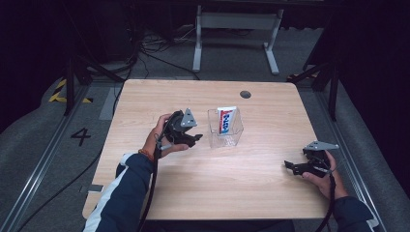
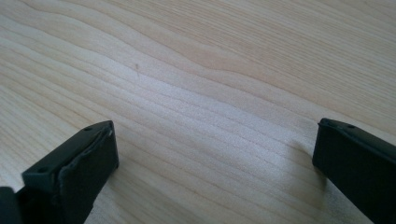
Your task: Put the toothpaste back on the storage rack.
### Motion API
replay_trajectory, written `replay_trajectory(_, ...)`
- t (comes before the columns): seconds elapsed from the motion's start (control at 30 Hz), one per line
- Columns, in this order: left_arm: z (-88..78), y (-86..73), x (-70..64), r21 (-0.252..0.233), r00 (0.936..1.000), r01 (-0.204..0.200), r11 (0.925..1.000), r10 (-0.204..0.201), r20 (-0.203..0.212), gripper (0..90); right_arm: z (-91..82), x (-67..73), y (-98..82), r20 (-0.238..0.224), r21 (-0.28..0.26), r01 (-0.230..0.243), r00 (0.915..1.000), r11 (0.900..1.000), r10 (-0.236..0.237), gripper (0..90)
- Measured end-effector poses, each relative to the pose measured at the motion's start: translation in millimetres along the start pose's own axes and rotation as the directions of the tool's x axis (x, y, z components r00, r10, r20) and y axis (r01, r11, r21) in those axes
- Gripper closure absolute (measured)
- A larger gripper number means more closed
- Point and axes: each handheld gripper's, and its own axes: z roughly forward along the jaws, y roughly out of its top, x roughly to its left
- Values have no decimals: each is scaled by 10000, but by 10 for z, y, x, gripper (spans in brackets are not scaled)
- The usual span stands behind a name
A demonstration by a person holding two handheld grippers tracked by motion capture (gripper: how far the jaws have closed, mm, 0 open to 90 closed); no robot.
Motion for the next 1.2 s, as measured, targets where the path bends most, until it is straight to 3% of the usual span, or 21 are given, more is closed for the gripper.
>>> replay_trajectory(0.37,-104,-338,2,812,9993,25,9967,5,-371,314,0,0,0,-1,4,-2,10000,10000,2,2)
replay_trajectory(0.83,-272,-828,19,1505,9968,672,9863,-598,-535,300,0,0,0,4,3,3,10000,10000,-3,2)
replay_trajectory(0.93,-319,-926,1,1956,9961,619,9787,-481,-745,287,0,0,0,2,1,2,10000,10000,-2,2)
replay_trajectory(1.17,-429,-1140,-66,2368,9956,690,9691,-518,-778,257,0,0,0,3,3,3,10000,10000,-3,2)
replay_trajectory(1.2,-451,-1195,-87,2486,9946,670,9663,-449,-937,250,0,0,0,2,5,1,10000,10000,-1,2)
